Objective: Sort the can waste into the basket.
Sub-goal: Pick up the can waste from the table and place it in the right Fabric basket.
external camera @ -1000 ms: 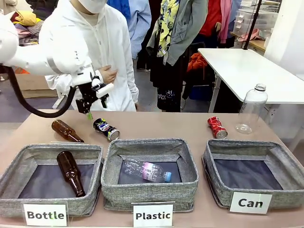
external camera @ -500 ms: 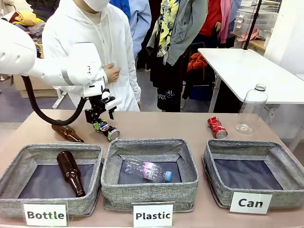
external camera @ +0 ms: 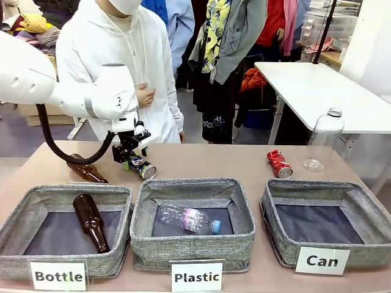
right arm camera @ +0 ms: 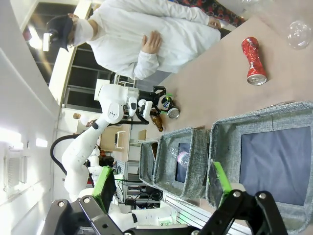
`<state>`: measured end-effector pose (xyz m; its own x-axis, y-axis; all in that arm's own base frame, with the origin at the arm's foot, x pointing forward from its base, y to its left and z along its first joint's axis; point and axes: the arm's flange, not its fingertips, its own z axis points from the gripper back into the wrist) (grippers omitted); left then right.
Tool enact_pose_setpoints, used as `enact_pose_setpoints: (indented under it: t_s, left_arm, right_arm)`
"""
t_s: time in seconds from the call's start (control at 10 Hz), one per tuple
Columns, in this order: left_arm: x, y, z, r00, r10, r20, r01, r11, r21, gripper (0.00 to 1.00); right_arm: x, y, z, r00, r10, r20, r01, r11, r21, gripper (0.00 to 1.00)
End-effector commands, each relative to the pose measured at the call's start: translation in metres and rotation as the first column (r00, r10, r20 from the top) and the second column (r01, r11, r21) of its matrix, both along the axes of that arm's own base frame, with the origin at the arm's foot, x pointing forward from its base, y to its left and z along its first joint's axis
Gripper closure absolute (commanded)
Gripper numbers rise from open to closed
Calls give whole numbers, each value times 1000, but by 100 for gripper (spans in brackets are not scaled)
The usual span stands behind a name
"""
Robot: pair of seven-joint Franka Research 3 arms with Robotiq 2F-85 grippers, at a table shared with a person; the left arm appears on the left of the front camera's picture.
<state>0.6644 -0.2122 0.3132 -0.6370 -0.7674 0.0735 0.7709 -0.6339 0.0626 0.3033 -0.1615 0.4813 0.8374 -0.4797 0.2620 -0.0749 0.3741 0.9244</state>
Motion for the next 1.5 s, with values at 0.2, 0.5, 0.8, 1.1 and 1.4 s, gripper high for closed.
enact_pose_setpoints:
  t_s: [0.2,0.5,0.8,1.1,1.4]
  left_arm:
    - [3,-1,6,999,28,17,-28,999,35,69]
    - [3,-1,7,999,23,23,-23,999,31,100]
    - [-13,19,28,999,24,22,-24,1000,-9,100]
    - [-101,88,116,999,11,-52,-18,992,-123,100]
    - [-195,134,163,982,120,-147,-146,972,-183,92]
  right_arm:
    - [1,0,1,1000,-3,22,3,1000,15,0]
    - [1,0,1,1000,-3,22,3,1000,15,0]
    - [1,0,1,1000,-3,22,3,1000,15,0]
    - [1,0,1,1000,-3,22,3,1000,15,0]
    - [1,0,1,1000,-3,22,3,1000,15,0]
